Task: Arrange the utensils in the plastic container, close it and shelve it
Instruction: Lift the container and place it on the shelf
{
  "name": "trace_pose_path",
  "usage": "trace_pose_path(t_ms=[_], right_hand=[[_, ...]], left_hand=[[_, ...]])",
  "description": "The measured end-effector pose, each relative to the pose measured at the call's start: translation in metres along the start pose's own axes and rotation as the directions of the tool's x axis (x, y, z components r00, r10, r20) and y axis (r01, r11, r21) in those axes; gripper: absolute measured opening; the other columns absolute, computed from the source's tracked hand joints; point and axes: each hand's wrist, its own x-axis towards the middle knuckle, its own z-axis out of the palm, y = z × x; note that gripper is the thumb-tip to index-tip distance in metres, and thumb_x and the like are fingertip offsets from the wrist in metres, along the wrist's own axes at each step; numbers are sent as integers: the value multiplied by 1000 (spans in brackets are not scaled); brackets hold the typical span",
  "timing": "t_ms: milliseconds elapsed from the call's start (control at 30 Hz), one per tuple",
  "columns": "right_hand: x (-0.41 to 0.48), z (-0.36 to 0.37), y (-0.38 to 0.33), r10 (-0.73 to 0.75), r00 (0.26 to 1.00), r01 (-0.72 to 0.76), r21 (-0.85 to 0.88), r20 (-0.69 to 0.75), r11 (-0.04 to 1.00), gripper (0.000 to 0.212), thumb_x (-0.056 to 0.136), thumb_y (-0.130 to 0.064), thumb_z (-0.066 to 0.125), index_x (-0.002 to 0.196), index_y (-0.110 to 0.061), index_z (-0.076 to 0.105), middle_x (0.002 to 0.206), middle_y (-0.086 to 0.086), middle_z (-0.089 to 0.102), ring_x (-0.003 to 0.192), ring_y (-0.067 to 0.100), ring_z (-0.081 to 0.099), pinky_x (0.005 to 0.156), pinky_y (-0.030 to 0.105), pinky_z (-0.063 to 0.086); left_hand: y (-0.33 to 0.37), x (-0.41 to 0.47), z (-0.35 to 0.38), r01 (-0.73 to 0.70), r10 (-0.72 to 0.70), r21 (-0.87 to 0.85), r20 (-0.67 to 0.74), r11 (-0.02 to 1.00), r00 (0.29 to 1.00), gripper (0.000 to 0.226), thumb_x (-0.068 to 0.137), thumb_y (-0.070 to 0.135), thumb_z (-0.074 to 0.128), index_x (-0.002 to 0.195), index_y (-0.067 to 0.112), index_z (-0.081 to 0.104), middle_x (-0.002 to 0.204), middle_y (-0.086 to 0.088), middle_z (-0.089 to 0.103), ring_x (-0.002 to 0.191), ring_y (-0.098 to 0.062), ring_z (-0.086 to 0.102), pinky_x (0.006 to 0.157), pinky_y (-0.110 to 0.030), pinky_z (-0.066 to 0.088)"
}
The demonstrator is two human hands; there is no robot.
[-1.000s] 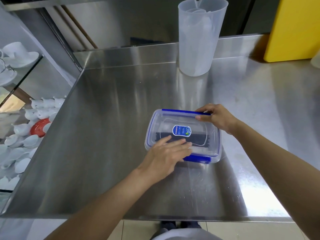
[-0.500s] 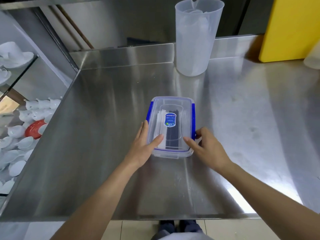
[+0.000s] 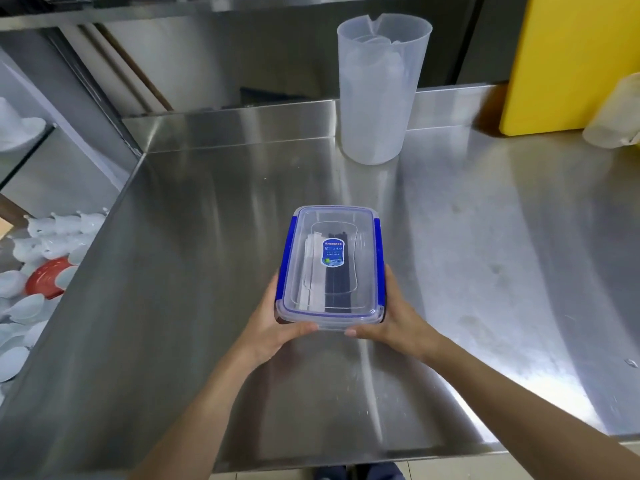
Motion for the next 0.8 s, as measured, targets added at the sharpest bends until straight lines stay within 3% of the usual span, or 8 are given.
trace_pose_path(t_ms=[200, 333, 467, 567, 733, 800], right_hand=[[11, 0, -30, -34, 998, 37, 74, -50, 997, 97, 68, -6, 80, 139, -30, 20, 127, -24, 50, 115, -3, 53, 84, 13, 48], [27, -10, -72, -121, 991, 125, 74, -61, 989, 94, 70, -1, 77, 140, -26, 21, 132, -17, 46, 113, -6, 53, 81, 9, 47], [55, -26, -120, -231, 969, 234, 32, -88, 972, 87, 70, -5, 77, 134, -33, 26, 121, -31, 49, 106, -15, 53, 74, 6, 48], [80, -41, -155, -300, 947, 299, -19, -116, 954, 84, 67, -20, 81, 129, -41, 28, 106, -44, 53, 101, -19, 53, 70, 3, 47], [131, -68, -214, -405, 903, 401, -57, -145, 914, 83, 63, -28, 77, 133, -29, 33, 117, -23, 54, 97, -16, 56, 68, 2, 46], [155, -81, -238, -432, 892, 425, -79, -134, 902, 84, 61, -29, 81, 132, -27, 37, 116, -20, 57, 95, -15, 58, 68, 0, 44]], left_hand=[[29, 5, -12, -59, 56, -30, -73, 998, 996, 96, 56, 32, 84, 139, 32, 35, 131, 11, 57, 120, -9, 54, 97, -33, 48], [67, 12, -29, -130, 122, -60, -128, 990, 984, 98, 50, 33, 87, 135, 33, 40, 124, 15, 62, 114, -5, 58, 84, -19, 52], [117, 28, -53, -213, 205, -27, -172, 977, 963, 110, 40, 51, 88, 136, 30, 38, 122, 14, 62, 112, -5, 59, 85, -23, 54], [158, 48, -72, -283, 279, 11, -199, 959, 939, 111, 37, 56, 88, 134, 32, 39, 126, 9, 60, 114, -9, 59, 90, -31, 53], [222, 88, -108, -355, 359, 63, -247, 933, 900, 98, 44, 37, 86, 132, 28, 43, 117, 10, 65, 104, -1, 62, 85, -24, 54], [247, 108, -123, -389, 387, 46, -257, 920, 885, 93, 45, 33, 85, 129, 24, 47, 115, 6, 68, 103, -5, 64, 85, -25, 53]])
